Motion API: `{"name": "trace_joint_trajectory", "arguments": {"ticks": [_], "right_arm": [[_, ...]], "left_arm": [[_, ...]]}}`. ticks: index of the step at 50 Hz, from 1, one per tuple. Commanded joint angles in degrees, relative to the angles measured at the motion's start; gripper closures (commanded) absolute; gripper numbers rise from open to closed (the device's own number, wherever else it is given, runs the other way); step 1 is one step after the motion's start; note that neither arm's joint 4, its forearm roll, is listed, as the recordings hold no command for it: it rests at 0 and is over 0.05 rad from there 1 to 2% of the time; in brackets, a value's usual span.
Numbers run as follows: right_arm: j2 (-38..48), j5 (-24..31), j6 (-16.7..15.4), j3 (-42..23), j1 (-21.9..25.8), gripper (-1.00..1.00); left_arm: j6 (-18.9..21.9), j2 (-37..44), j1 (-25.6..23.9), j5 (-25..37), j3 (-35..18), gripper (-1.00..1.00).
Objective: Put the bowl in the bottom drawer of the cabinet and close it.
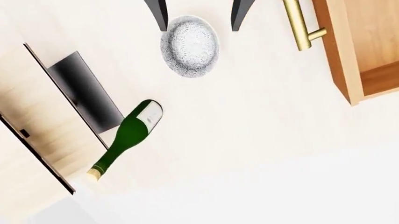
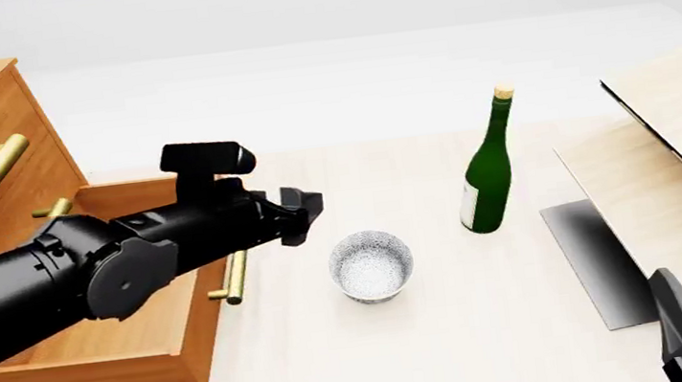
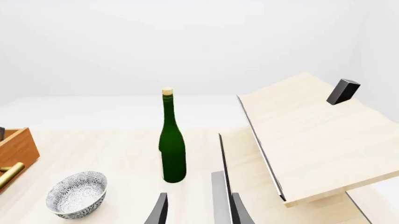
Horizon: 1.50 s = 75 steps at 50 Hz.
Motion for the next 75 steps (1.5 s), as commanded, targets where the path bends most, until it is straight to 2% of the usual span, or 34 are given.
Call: {"name": "trace_joint_trajectory", "arguments": {"ticks": [1,75], "right_arm": [[-0.1,0.0,0.0,0.0,0.0,-1.0],[-0.1,0.0,0.0,0.0,0.0,-1.0]], "left_arm": [[-0.5,3.7,0.1,-1.1,-1.8,-1.0],[-7.0,21.2,2.0,-2.6,-9.5,-1.0]]}}
